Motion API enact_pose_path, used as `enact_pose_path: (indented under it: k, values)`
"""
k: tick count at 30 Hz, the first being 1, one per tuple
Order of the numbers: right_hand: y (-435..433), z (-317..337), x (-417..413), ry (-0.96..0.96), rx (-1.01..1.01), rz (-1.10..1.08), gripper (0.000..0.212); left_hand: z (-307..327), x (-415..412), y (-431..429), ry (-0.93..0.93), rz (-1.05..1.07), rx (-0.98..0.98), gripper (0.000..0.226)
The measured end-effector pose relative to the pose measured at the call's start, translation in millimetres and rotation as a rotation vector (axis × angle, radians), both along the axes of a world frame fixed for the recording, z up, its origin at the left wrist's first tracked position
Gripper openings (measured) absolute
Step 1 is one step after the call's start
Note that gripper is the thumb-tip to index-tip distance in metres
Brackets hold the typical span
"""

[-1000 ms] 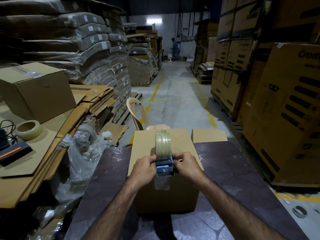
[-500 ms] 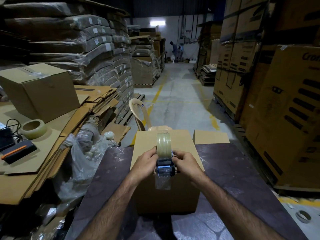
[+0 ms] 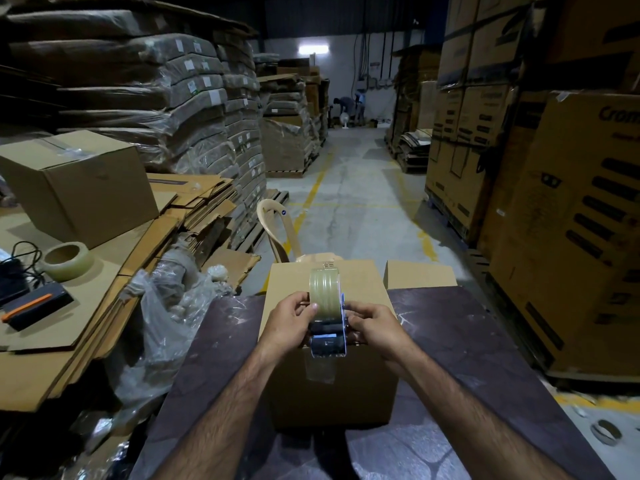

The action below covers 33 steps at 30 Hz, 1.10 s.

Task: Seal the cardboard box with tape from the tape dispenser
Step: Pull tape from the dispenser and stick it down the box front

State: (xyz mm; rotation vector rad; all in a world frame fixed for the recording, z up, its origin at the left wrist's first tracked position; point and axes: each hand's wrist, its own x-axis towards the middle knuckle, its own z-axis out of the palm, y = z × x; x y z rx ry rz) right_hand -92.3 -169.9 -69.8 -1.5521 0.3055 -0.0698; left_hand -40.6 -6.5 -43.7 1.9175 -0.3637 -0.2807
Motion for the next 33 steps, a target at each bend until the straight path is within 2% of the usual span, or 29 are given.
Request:
enact_pose_path:
  k: [6,13,19,24,28,33]
  values:
    - [-2,2,-7,-0.071,0.045,0.0,0.033,3,-6,-4,0.05,-0.039,-0.028,0.022]
    - [-14,13,-19,-0.147,0.082,-0.132,0.029,1,-16,-14,0.192,-0.097,-0.26,0.02]
    - [-36,16,-39,-0.201,0.215,-0.256,0.04,-6,-23,-33,0.267,-0.169,-0.383,0.026]
    - [-59,21,-66,-0.145,0.395,-0.14,0.02,-10,-32,-57,0.379,-0.251,-0.49,0.026]
    - [-82,17,-85,-0.052,0.52,-0.194,0.028,-12,-46,-81,0.448,-0.331,-0.541,0.028]
    - [-107,10,-111,-0.005,0.566,-0.231,0.022,-17,-64,-111,0.511,-0.445,-0.557,0.028]
